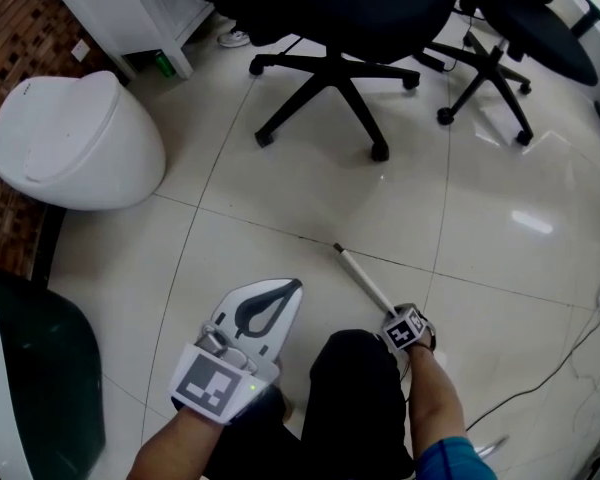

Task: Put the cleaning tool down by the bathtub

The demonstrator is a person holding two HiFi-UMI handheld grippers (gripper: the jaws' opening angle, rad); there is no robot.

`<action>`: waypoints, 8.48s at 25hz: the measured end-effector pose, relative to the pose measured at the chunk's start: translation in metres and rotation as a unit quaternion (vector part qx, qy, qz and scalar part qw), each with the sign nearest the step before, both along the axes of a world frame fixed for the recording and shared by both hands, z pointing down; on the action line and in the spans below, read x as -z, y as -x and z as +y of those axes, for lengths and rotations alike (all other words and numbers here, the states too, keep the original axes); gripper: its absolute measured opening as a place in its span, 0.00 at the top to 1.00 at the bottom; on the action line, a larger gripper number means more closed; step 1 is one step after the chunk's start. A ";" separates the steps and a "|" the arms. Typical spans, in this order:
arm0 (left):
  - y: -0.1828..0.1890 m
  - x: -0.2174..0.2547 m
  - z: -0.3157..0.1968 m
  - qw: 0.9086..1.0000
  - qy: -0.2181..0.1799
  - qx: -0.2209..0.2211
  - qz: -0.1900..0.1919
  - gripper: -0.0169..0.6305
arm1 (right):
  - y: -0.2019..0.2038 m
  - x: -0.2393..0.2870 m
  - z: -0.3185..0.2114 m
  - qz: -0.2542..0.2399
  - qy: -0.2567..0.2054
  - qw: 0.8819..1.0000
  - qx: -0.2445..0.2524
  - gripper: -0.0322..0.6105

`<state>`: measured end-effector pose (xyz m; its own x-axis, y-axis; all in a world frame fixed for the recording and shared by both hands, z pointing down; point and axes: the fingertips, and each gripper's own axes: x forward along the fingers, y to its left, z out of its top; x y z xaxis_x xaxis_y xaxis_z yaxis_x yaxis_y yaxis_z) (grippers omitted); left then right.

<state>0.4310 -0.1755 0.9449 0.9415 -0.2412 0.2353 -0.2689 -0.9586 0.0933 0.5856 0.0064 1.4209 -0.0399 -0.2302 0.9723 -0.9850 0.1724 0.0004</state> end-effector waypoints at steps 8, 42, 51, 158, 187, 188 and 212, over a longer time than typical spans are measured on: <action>-0.016 -0.010 0.005 0.999 -0.015 -0.043 -0.028 0.97 | -0.001 0.061 0.005 0.015 -0.045 0.999 -0.024 0.81; 0.111 0.461 0.106 0.993 -0.014 0.091 -0.069 0.97 | 0.128 0.988 -0.074 0.243 -0.441 0.835 0.221 0.81; 0.207 0.558 0.119 0.984 -0.047 0.172 -0.015 0.97 | 0.230 1.133 -0.072 0.161 -0.597 0.770 0.156 0.81; 0.993 0.448 0.251 0.678 0.038 0.731 -0.063 0.97 | 1.002 0.802 -0.167 -0.554 -0.100 0.768 -0.305 0.81; 1.033 0.092 0.206 0.606 0.065 0.789 -0.076 0.97 | 1.089 0.377 -0.198 -0.499 -0.034 0.797 -0.337 0.80; 1.034 0.080 0.204 0.607 0.065 0.788 -0.078 0.97 | 1.090 0.362 -0.199 -0.497 -0.032 0.799 -0.337 0.80; 1.022 0.018 0.207 0.619 0.105 0.776 -0.054 0.97 | 1.119 0.219 -0.170 -0.434 0.081 0.847 -0.296 0.58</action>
